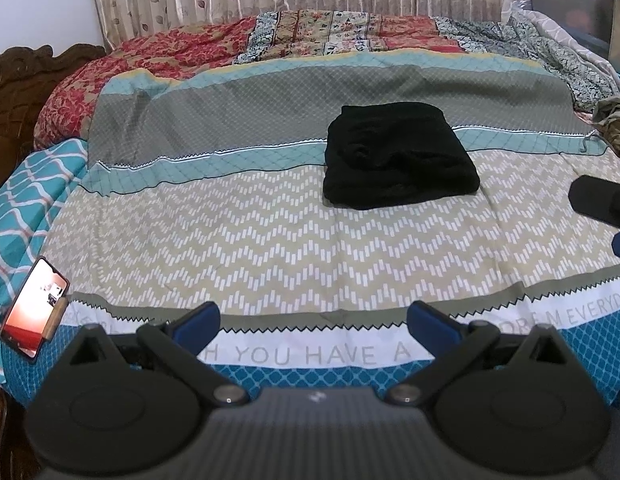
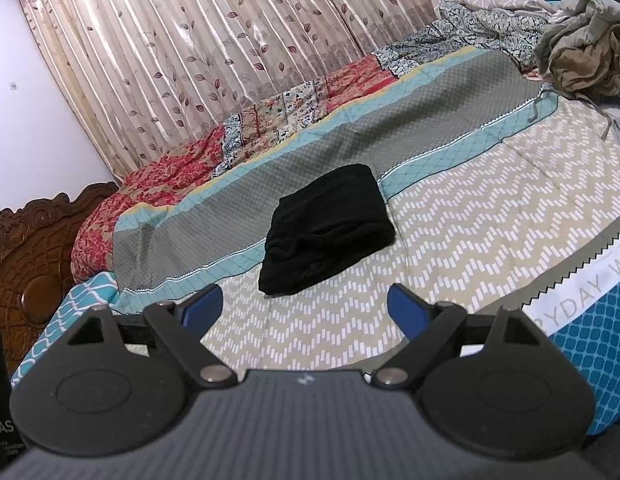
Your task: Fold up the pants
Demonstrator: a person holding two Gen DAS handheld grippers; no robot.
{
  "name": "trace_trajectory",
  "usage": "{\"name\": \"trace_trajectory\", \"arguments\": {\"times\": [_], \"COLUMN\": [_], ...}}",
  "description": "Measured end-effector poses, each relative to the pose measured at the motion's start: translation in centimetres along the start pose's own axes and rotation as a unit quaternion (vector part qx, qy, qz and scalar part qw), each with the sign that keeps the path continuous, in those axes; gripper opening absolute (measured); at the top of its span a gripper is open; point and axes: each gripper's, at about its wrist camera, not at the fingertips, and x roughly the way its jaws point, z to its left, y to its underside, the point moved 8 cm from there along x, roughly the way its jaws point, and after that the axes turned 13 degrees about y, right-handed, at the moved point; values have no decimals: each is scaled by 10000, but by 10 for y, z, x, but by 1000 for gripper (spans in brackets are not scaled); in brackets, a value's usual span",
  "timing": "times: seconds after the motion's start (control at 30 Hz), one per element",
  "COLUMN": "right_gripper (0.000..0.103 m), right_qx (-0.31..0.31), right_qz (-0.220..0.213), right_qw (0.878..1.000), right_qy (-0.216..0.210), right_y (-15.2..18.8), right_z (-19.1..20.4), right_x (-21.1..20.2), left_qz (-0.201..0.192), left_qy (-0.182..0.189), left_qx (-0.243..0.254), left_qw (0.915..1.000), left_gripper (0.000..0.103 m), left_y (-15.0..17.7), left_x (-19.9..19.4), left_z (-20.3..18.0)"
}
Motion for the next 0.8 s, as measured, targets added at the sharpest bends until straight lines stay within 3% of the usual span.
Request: {"name": "trace_trajectory", "arguments": {"times": [0.8], "right_gripper": [91], "right_qx": [17], "right_qz": [8], "right_qw": [10000], "right_qy": [26], "right_y": [1], "right_z": [-1], "right_x": [0], "left_qz": [99], "left_qy": [-92], "left_qx": [63], "left_qw": [9999], "left_gripper": [103], "left_y": [4], "left_x": [2], "left_z": [0]}}
